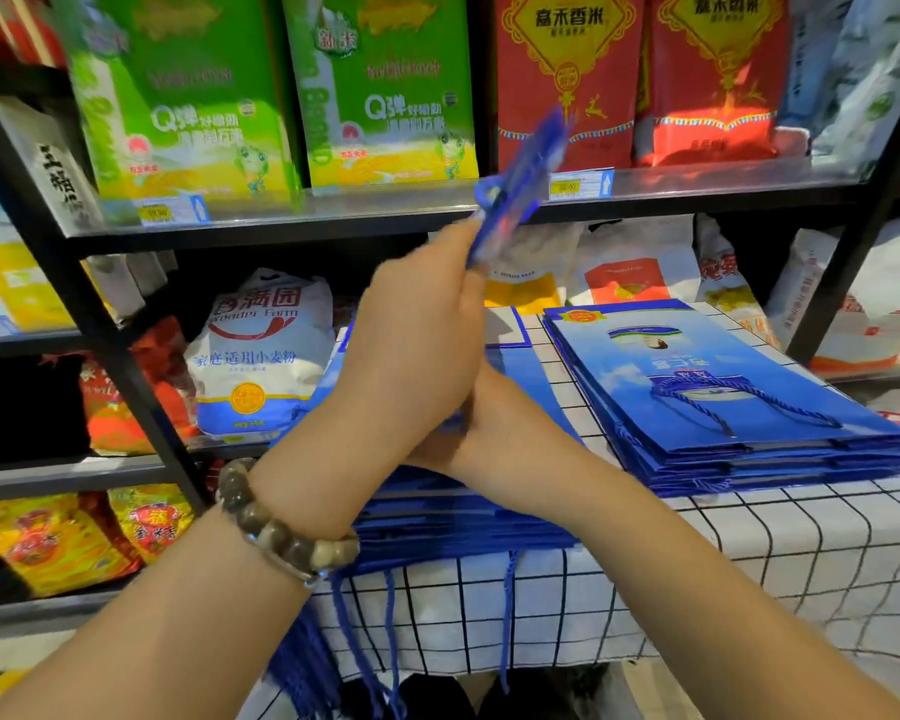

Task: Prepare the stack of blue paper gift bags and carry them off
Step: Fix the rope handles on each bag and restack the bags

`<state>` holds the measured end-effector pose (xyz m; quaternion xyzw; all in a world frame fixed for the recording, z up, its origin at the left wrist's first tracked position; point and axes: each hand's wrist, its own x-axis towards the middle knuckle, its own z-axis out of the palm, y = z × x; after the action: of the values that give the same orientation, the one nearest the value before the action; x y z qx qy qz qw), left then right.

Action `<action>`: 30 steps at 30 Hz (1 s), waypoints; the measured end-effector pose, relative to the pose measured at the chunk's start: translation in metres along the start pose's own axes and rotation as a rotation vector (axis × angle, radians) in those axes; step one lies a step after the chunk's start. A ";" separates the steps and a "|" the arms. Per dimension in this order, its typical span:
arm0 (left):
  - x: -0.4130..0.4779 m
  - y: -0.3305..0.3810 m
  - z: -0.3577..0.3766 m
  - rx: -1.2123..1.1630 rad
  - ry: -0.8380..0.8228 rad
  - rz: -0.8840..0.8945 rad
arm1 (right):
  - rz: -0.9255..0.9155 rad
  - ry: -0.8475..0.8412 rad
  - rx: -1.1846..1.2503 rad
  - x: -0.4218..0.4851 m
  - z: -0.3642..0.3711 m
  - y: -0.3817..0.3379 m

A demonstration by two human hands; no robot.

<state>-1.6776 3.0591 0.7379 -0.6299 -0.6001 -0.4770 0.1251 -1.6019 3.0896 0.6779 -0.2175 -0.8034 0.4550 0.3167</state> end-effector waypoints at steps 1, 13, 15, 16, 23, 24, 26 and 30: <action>0.003 0.001 -0.002 -0.103 0.064 -0.025 | -0.032 0.040 -0.005 0.005 0.005 -0.001; -0.034 -0.027 0.010 -0.966 0.306 -0.707 | 0.064 -0.213 -0.702 -0.010 -0.065 -0.012; -0.048 -0.028 0.010 -0.992 0.276 -0.799 | 0.112 -0.283 -0.756 -0.014 -0.062 -0.012; -0.054 -0.028 0.009 -1.021 0.261 -0.831 | 0.124 -0.293 -0.771 -0.016 -0.061 -0.013; -0.067 -0.021 -0.011 -1.177 0.132 -1.139 | 0.192 -0.166 -0.894 -0.019 -0.058 -0.021; -0.068 -0.019 -0.014 -1.178 0.094 -1.170 | 0.205 -0.150 -0.910 -0.019 -0.059 -0.019; -0.072 -0.016 -0.018 -1.166 0.005 -1.210 | 0.222 -0.088 -0.915 -0.018 -0.061 -0.014; -0.073 -0.016 -0.025 -1.155 -0.286 -1.189 | 0.210 0.020 -0.645 -0.017 -0.067 -0.008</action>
<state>-1.6897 2.9982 0.6894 -0.2282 -0.5035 -0.6113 -0.5664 -1.5428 3.1151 0.7053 -0.3924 -0.8760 0.2055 0.1907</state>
